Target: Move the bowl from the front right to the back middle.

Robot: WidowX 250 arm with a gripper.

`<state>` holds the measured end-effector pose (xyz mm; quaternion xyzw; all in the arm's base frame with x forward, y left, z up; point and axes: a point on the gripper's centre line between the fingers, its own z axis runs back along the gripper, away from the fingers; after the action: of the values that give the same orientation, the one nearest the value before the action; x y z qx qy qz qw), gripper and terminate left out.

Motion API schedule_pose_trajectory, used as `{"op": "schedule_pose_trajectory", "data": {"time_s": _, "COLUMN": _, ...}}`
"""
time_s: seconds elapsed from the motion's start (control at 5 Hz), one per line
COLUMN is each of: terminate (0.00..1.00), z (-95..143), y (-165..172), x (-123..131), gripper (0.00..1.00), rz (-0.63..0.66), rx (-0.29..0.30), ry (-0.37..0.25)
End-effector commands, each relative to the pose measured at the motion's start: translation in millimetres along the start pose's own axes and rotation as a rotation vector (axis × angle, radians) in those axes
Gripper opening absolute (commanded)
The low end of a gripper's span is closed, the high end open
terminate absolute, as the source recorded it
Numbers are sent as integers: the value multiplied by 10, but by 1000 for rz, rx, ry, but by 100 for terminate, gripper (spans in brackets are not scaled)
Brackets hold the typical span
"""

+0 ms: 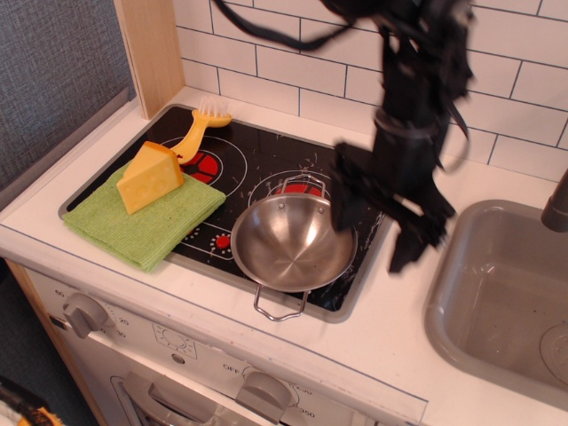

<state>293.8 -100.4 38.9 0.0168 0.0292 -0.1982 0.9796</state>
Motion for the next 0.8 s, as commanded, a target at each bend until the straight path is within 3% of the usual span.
{"op": "schedule_pose_trajectory", "data": {"time_s": 0.0, "terminate": 0, "z": -47, "y": -56, "x": -139, "gripper": 100, "rz": 294, "rx": 140, "ry": 5}}
{"op": "schedule_pose_trajectory", "data": {"time_s": 0.4, "terminate": 0, "z": -68, "y": 20, "x": -151, "gripper": 100, "rz": 343, "rx": 142, "ry": -28}}
{"op": "schedule_pose_trajectory", "data": {"time_s": 0.6, "terminate": 0, "z": -173, "y": 227, "x": -211, "gripper": 100, "rz": 371, "rx": 41, "ry": -59}}
